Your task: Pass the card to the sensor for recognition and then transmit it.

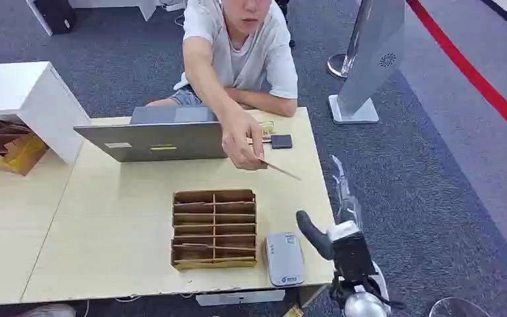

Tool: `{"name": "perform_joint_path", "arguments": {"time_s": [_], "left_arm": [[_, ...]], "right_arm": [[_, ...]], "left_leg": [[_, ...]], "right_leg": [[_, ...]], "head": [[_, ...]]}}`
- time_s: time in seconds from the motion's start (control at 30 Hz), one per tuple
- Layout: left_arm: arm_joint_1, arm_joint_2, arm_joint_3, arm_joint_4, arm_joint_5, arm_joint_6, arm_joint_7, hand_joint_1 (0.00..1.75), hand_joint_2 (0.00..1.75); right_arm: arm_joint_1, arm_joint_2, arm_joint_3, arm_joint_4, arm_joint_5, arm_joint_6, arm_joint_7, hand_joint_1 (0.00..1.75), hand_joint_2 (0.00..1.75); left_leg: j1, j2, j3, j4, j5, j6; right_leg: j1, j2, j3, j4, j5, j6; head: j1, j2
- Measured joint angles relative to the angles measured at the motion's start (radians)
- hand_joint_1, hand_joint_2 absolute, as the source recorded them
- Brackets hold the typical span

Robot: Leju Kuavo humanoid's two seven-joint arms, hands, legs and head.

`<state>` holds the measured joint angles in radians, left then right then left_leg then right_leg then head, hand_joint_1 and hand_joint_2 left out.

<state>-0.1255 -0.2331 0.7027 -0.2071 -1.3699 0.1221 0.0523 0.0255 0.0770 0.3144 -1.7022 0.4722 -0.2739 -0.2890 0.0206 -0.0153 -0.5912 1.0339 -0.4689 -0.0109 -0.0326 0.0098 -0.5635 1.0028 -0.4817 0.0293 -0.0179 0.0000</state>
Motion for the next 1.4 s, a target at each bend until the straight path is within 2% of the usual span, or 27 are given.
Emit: {"name": "perform_joint_path", "arguments": {"time_s": [0.07, 0.27, 0.6, 1.2, 1.23, 1.27, 1.3, 1.33, 1.4], "left_arm": [[0.000, 0.000, -0.010, 0.000, 0.011, -0.002, -0.003, 0.00, 0.00], [0.005, -0.001, -0.031, -0.004, 0.041, -0.008, -0.004, 0.00, 0.00], [0.013, -0.001, -0.067, -0.012, 0.080, -0.014, 0.006, 0.00, 0.00], [0.018, -0.001, -0.106, -0.019, 0.109, -0.017, 0.015, 0.00, 0.00], [0.018, -0.001, -0.109, -0.019, 0.112, -0.017, 0.016, 0.00, 0.00], [0.018, -0.001, -0.110, -0.020, 0.114, -0.017, 0.017, 0.00, 0.00], [0.018, -0.001, -0.111, -0.020, 0.116, -0.017, 0.018, 0.00, 0.00], [0.018, -0.001, -0.113, -0.020, 0.117, -0.017, 0.019, 0.00, 0.00], [0.018, -0.001, -0.120, -0.021, 0.119, -0.017, 0.020, 0.00, 0.00]], "right_arm": [[-0.031, -0.012, 0.035, -0.041, 0.115, -0.028, 0.049, 0.00, 1.75], [-0.086, -0.044, 0.122, -0.098, 0.458, -0.129, 0.139, 0.00, 1.75], [-0.176, -0.120, 0.232, -0.093, 0.911, -0.179, 0.328, 0.00, 1.75], [-0.211, -0.168, 0.281, -0.058, 1.024, -0.165, 0.412, 0.00, 1.75], [-0.211, -0.170, 0.282, -0.057, 1.023, -0.162, 0.413, 0.40, 1.75], [-0.211, -0.171, 0.282, -0.056, 1.020, -0.161, 0.413, 1.01, 1.75], [-0.211, -0.172, 0.282, -0.055, 1.016, -0.159, 0.413, 1.40, 1.75], [-0.211, -0.172, 0.282, -0.055, 1.014, -0.157, 0.413, 1.57, 1.75], [-0.211, -0.174, 0.283, -0.054, 1.010, -0.156, 0.413, 1.73, 1.75]], "left_leg": [[0.000, 0.000, 0.000, 0.000, 0.000, 0.000], [0.000, 0.000, 0.000, 0.000, 0.000, 0.000], [0.000, 0.000, 0.000, 0.000, 0.000, 0.000], [0.000, 0.000, 0.000, 0.000, 0.000, 0.000], [0.000, 0.000, 0.000, 0.000, 0.000, 0.000], [0.000, 0.000, 0.000, 0.000, 0.000, 0.000], [0.000, 0.000, 0.000, 0.000, 0.000, 0.000], [0.000, 0.000, 0.000, 0.000, 0.000, 0.000], [0.000, 0.000, 0.000, 0.000, 0.000, 0.000]], "right_leg": [[0.000, 0.000, 0.000, 0.000, 0.000, 0.000], [0.000, 0.000, 0.000, 0.000, 0.000, 0.000], [0.000, 0.000, 0.000, 0.000, 0.000, 0.000], [0.000, 0.000, 0.000, 0.000, 0.000, 0.000], [0.000, 0.000, 0.000, 0.000, 0.000, 0.000], [0.000, 0.000, 0.000, 0.000, 0.000, 0.000], [0.000, 0.000, 0.000, 0.000, 0.000, 0.000], [0.000, 0.000, 0.000, 0.000, 0.000, 0.000], [0.000, 0.000, 0.000, 0.000, 0.000, 0.000]], "head": [[0.000, 0.000], [0.000, 0.000], [0.000, 0.000], [0.000, 0.000], [0.000, 0.000], [0.000, 0.000], [0.000, 0.000], [0.000, 0.000], [0.000, 0.000]]}}
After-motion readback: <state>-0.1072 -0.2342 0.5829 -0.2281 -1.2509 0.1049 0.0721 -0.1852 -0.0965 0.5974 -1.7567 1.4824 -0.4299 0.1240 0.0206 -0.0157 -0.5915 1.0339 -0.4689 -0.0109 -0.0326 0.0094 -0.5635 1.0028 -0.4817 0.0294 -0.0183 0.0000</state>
